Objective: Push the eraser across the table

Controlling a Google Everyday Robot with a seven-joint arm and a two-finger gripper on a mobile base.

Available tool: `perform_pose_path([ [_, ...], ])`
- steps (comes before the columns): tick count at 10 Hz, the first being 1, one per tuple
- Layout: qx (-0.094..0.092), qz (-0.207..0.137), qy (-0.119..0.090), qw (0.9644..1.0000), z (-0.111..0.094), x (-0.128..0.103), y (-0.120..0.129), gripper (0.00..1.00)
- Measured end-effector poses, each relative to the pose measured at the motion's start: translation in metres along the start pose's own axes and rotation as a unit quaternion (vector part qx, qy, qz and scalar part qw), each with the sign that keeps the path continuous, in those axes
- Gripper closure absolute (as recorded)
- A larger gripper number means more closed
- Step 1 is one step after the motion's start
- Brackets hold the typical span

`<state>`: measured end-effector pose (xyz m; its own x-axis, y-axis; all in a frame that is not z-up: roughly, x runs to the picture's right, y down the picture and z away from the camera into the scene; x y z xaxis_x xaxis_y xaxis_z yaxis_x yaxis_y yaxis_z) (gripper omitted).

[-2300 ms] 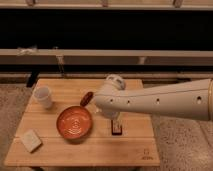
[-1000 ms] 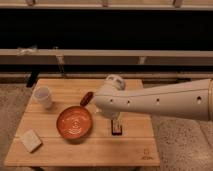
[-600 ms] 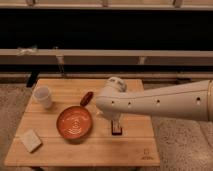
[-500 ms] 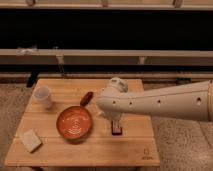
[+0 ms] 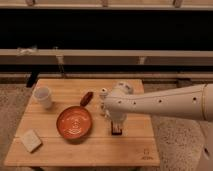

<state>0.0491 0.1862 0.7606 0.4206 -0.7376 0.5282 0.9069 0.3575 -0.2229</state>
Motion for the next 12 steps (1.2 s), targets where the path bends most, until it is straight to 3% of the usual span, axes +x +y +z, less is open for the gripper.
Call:
perform_pose_path([
  [2,-0.007,0.001,-0.008,0.9999,0.021,-0.005,0.007,0.75],
  [5,-0.015,0.007,-0.018,0.9997,0.047,-0.014,0.022,0.99],
  [9,-0.020,0.010,-0.030,0.9993,0.065,-0.023,0.030,1.00],
  [12,-0.021,0.010,-0.030,0.9993,0.062,-0.023,0.032,1.00],
])
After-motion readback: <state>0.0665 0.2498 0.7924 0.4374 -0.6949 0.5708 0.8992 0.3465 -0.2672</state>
